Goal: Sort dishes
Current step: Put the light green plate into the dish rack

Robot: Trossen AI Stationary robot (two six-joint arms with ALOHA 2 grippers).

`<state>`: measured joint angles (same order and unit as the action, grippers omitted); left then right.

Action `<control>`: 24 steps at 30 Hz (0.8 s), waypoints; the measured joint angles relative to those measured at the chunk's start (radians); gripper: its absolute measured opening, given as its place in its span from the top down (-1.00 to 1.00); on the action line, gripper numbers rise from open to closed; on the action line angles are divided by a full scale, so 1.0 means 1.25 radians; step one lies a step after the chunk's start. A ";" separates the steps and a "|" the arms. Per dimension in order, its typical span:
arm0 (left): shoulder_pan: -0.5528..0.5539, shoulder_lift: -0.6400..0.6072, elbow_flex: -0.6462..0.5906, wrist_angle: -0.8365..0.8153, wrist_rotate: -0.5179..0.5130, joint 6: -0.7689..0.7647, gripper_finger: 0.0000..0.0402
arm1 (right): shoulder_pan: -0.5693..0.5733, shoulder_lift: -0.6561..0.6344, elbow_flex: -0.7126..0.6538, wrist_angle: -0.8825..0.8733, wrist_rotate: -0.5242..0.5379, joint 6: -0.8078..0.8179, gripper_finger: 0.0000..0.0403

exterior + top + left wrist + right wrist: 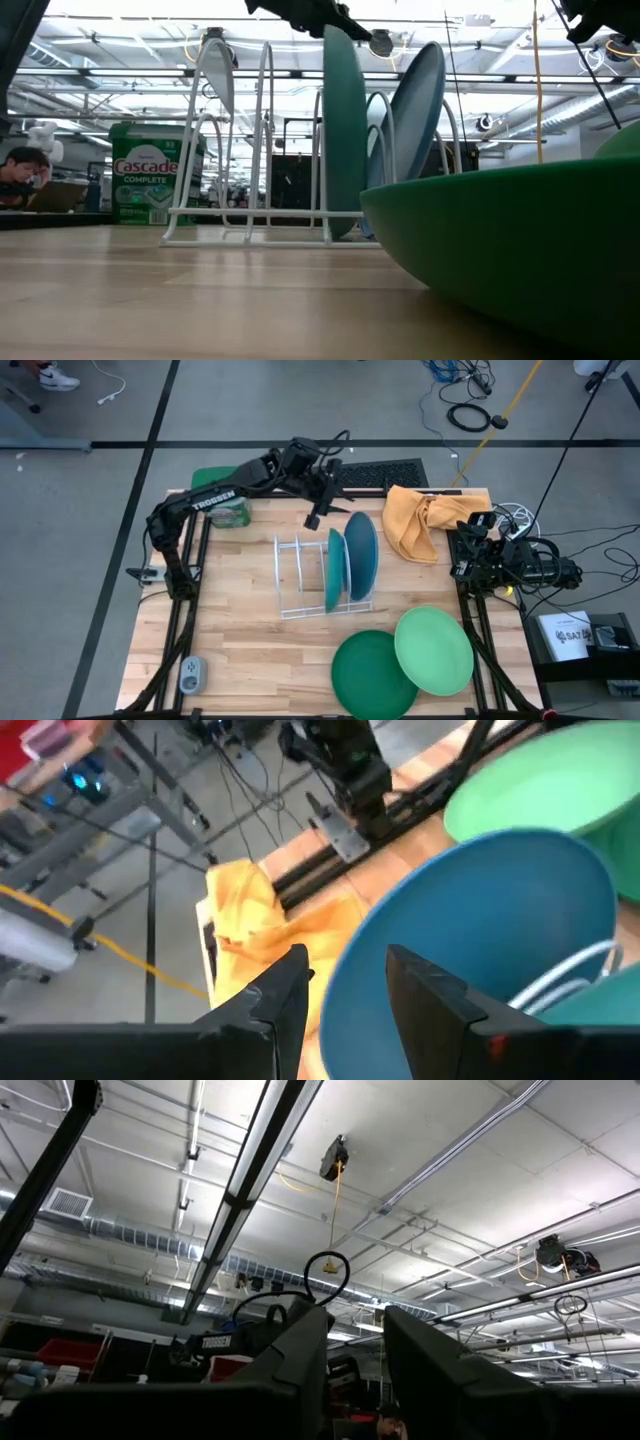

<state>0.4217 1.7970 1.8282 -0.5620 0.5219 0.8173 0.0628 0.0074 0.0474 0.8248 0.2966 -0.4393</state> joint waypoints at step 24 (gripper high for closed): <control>-0.462 -0.077 0.005 -0.206 -0.377 -0.061 0.32 | 0.000 0.000 0.000 -0.005 0.019 -0.008 0.51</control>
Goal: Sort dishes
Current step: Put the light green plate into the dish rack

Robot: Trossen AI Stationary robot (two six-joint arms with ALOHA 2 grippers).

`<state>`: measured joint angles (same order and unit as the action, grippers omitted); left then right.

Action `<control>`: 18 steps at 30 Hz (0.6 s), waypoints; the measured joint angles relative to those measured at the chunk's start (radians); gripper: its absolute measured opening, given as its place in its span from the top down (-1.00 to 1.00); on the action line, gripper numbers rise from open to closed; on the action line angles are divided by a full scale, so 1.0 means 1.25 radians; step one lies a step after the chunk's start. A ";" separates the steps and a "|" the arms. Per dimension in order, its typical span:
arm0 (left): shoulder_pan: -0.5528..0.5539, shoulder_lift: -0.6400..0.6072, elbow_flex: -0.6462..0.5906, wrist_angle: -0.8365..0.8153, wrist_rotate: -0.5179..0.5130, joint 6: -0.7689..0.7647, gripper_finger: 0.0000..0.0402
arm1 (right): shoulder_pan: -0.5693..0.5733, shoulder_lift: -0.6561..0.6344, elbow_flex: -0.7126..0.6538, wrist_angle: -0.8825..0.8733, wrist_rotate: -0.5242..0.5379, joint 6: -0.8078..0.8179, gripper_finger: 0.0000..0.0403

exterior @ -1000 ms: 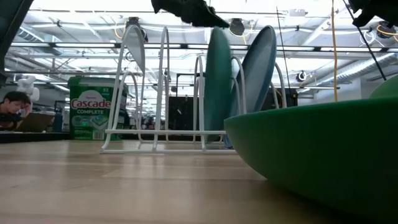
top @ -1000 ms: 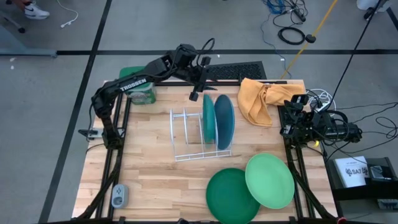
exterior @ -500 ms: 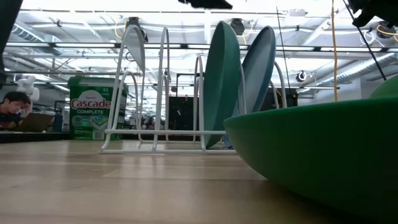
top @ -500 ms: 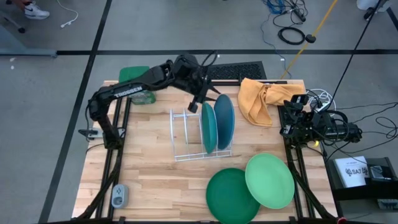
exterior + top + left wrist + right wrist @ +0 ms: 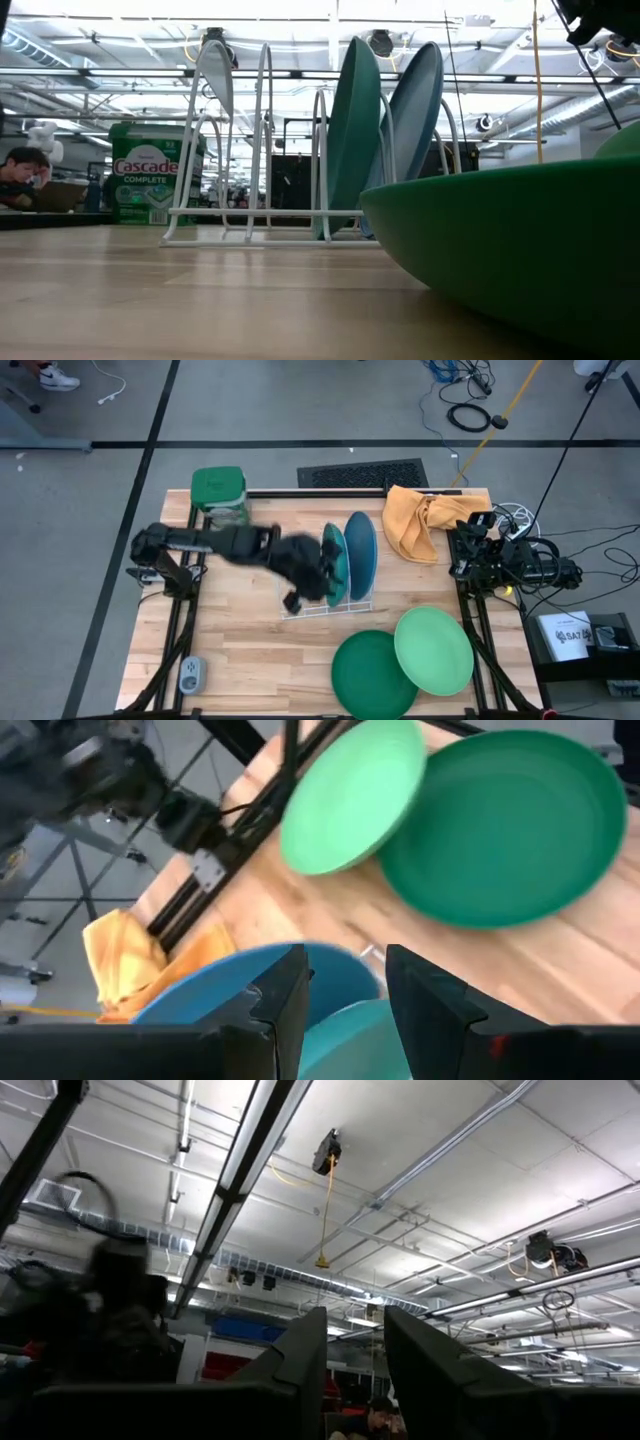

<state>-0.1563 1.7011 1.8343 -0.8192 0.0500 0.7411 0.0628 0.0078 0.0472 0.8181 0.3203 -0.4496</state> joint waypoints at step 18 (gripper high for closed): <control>-0.251 0.246 0.003 0.390 -0.376 -0.044 0.32 | 0.000 0.000 0.000 0.009 -0.003 -0.002 0.51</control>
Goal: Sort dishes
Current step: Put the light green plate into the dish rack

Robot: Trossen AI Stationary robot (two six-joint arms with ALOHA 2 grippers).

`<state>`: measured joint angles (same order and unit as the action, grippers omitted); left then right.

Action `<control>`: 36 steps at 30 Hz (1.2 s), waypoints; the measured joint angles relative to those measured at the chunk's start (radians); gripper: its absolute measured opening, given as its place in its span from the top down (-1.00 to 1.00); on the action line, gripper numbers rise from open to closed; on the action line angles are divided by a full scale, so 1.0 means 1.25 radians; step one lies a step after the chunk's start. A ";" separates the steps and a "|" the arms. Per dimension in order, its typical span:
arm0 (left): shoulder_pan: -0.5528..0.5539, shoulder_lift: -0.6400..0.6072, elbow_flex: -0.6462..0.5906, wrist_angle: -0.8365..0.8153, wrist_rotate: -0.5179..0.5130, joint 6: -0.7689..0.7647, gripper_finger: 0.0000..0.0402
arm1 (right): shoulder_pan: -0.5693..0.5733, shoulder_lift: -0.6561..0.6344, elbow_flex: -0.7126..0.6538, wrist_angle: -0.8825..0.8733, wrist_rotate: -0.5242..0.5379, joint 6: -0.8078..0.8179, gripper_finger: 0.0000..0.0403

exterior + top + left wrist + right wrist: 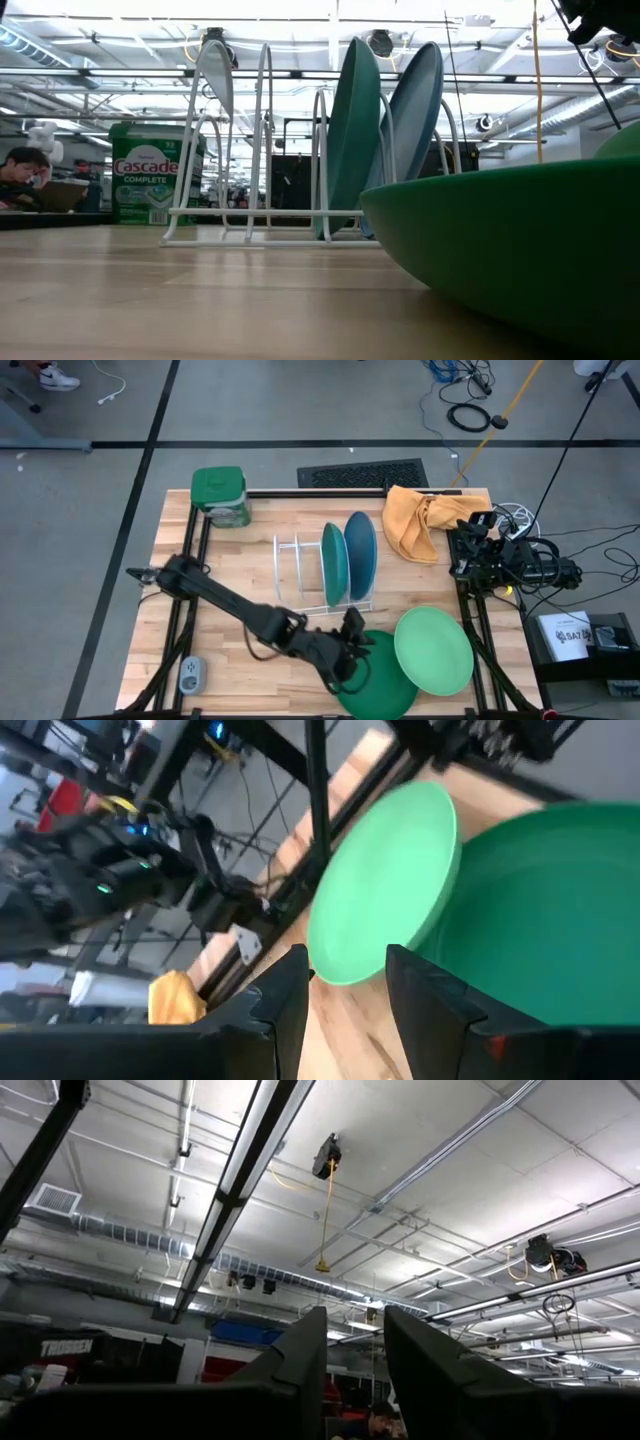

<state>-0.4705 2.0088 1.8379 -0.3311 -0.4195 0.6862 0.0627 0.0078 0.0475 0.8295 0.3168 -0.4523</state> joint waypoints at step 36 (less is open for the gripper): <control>0.097 0.365 0.353 -0.162 0.267 0.023 0.32 | 0.000 0.000 0.000 0.006 0.000 -0.004 0.51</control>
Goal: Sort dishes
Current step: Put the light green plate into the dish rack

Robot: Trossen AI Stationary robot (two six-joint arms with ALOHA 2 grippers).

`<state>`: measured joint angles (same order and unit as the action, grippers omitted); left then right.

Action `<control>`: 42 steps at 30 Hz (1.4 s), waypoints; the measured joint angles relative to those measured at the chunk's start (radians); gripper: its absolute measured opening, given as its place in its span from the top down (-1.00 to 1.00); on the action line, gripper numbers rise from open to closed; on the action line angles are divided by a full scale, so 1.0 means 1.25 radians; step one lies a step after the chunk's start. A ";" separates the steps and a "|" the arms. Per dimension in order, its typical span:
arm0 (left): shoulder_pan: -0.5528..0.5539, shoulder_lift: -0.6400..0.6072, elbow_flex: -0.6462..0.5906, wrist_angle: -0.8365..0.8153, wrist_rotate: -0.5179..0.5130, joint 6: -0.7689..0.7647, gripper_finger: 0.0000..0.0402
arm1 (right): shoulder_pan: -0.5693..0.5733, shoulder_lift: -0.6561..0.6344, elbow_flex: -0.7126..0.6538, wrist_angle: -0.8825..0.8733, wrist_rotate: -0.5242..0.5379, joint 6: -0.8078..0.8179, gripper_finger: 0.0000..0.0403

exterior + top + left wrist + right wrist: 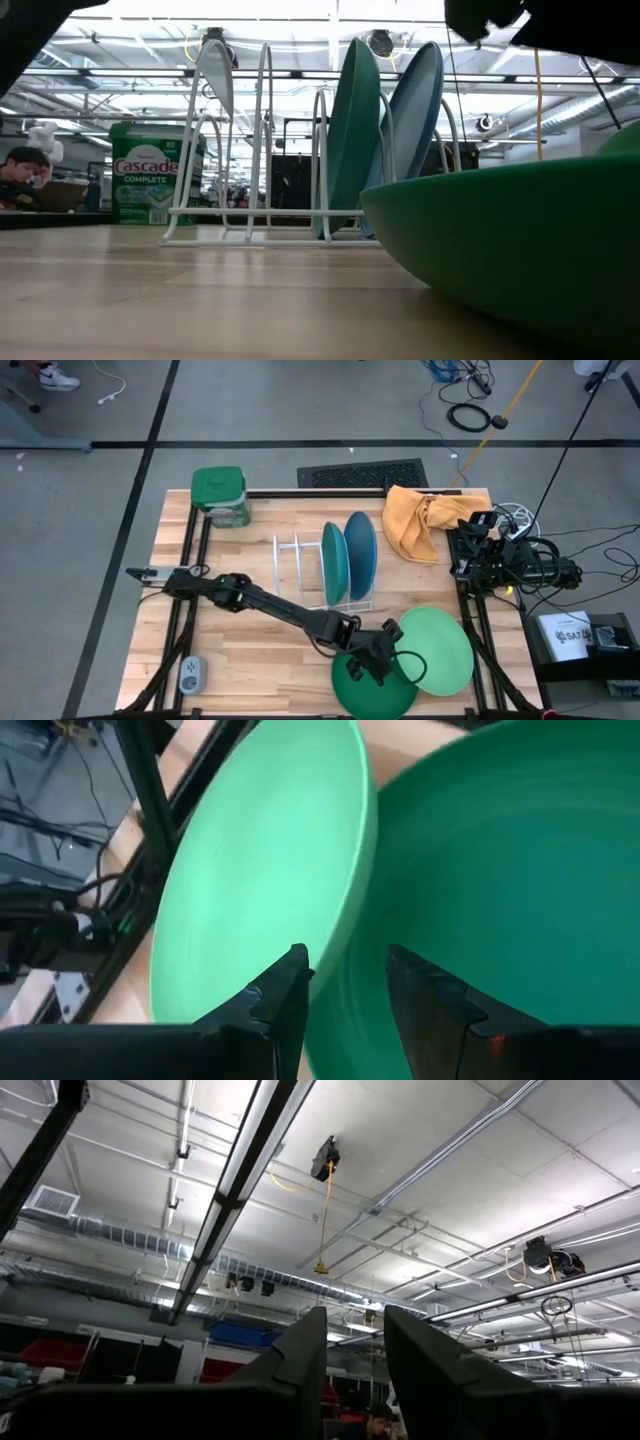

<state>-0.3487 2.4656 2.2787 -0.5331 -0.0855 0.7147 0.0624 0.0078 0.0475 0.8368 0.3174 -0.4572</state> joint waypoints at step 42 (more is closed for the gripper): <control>-0.229 -0.452 0.060 -0.305 -0.564 -0.280 0.32 | 0.417 0.925 0.892 -1.254 -0.209 0.753 0.18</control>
<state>-0.6347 1.9004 2.3535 -0.9146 -0.7899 0.3653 0.5834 1.1643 1.1627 -0.7302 0.0566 0.4840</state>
